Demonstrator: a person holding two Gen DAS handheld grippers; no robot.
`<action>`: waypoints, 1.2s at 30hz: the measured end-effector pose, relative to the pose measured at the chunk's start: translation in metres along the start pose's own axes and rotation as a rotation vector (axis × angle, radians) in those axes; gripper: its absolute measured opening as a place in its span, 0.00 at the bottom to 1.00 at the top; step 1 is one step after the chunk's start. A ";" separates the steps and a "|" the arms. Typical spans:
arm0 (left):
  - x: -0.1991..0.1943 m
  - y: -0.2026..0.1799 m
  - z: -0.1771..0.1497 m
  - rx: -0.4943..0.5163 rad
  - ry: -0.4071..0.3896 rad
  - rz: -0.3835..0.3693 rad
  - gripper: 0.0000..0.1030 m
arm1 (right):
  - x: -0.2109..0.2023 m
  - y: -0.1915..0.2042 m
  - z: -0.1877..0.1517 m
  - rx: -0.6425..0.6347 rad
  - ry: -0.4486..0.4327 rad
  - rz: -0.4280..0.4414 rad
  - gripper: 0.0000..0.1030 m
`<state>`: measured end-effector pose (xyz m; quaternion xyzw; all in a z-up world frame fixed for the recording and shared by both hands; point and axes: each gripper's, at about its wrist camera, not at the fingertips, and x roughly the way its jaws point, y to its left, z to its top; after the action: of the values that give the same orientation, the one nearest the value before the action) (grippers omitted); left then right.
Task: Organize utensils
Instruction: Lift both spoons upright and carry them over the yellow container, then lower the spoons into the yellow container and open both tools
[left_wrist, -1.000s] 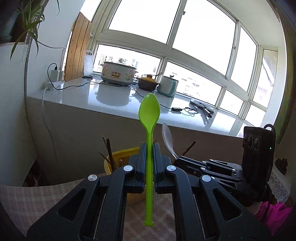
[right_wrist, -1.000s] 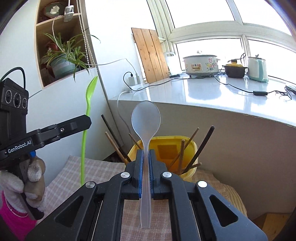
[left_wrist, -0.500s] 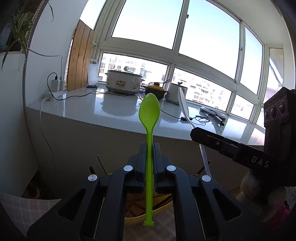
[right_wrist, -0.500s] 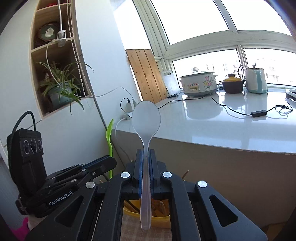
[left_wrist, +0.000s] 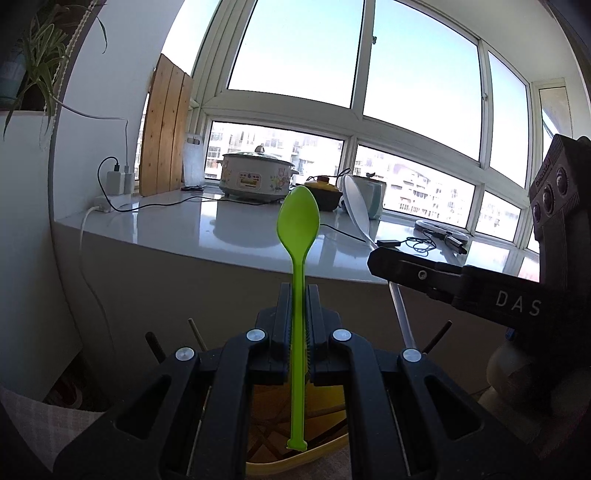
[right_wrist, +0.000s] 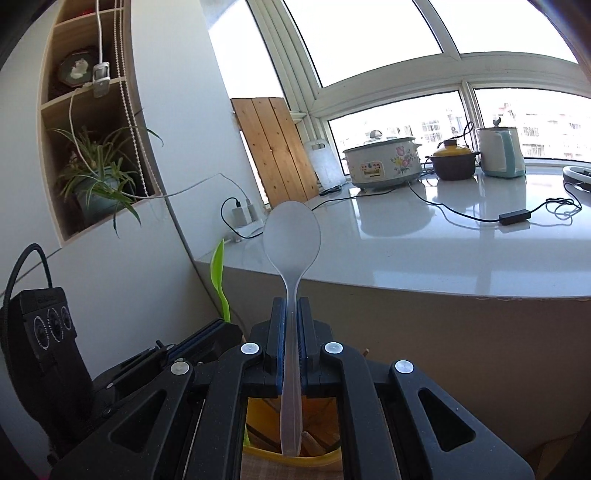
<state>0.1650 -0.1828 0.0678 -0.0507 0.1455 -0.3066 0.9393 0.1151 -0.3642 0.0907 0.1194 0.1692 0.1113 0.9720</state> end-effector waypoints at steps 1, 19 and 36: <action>0.000 0.000 -0.002 0.003 -0.003 0.002 0.04 | 0.001 0.000 0.000 0.000 0.000 -0.002 0.04; -0.006 -0.001 -0.009 0.020 -0.065 0.020 0.04 | 0.010 0.013 -0.001 -0.054 -0.006 -0.028 0.04; -0.026 0.019 -0.019 -0.030 -0.037 -0.012 0.04 | 0.026 0.024 -0.013 -0.088 0.029 -0.032 0.04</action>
<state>0.1494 -0.1525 0.0523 -0.0715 0.1324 -0.3089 0.9391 0.1305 -0.3326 0.0776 0.0721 0.1803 0.1048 0.9753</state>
